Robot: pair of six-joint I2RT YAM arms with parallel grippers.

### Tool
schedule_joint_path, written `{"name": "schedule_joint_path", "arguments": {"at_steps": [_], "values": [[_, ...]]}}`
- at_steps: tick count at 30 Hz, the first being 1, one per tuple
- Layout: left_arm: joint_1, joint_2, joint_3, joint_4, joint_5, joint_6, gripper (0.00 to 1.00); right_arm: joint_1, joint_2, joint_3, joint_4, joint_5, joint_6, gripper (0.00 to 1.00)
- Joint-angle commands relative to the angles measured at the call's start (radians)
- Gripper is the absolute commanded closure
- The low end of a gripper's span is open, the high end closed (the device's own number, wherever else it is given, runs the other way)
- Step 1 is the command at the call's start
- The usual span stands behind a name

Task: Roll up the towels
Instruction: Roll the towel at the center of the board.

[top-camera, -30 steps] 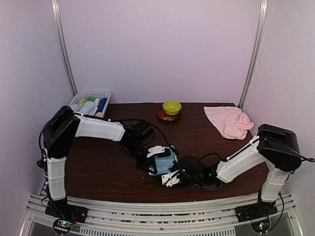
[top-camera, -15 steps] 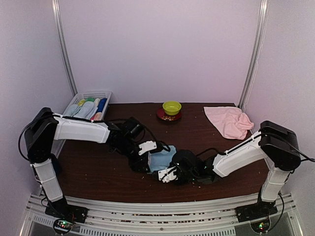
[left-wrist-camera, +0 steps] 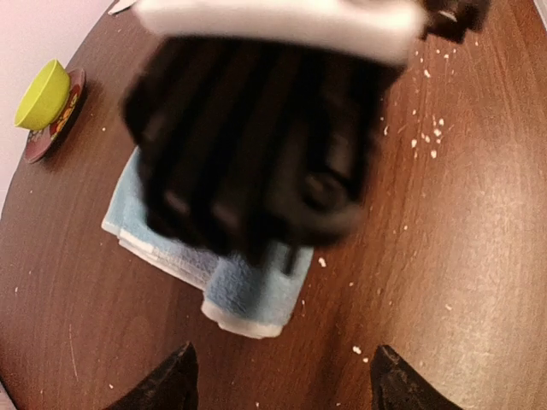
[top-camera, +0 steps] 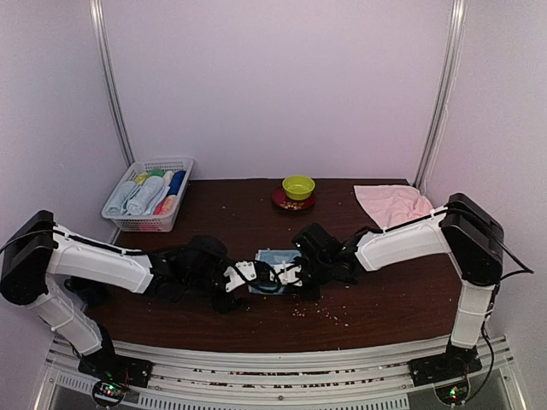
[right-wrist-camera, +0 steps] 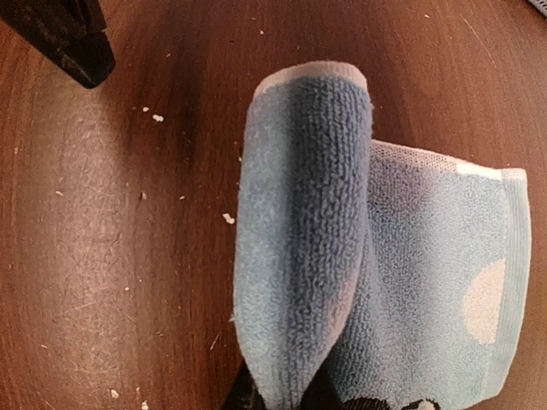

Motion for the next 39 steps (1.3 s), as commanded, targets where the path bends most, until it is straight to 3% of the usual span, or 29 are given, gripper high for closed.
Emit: {"name": "schedule_joint_path", "arguments": {"at_steps": [1, 7, 17, 39], "values": [[-0.01, -0.071, -0.11, 0.285, -0.118, 0.055, 0.31, -0.037, 0.079, 0.076, -0.211, -0.153, 0.053, 1.0], [-0.043, -0.122, -0.235, 0.467, -0.16, 0.131, 0.32, -0.071, 0.169, 0.219, -0.383, -0.22, 0.071, 1.0], [-0.079, -0.044, -0.209, 0.506, -0.183, 0.274, 0.34, -0.117, 0.291, 0.415, -0.649, -0.293, 0.064, 1.0], [-0.099, 0.2, -0.094, 0.516, -0.172, 0.38, 0.43, -0.165, 0.352, 0.485, -0.777, -0.412, 0.032, 1.0]]}}
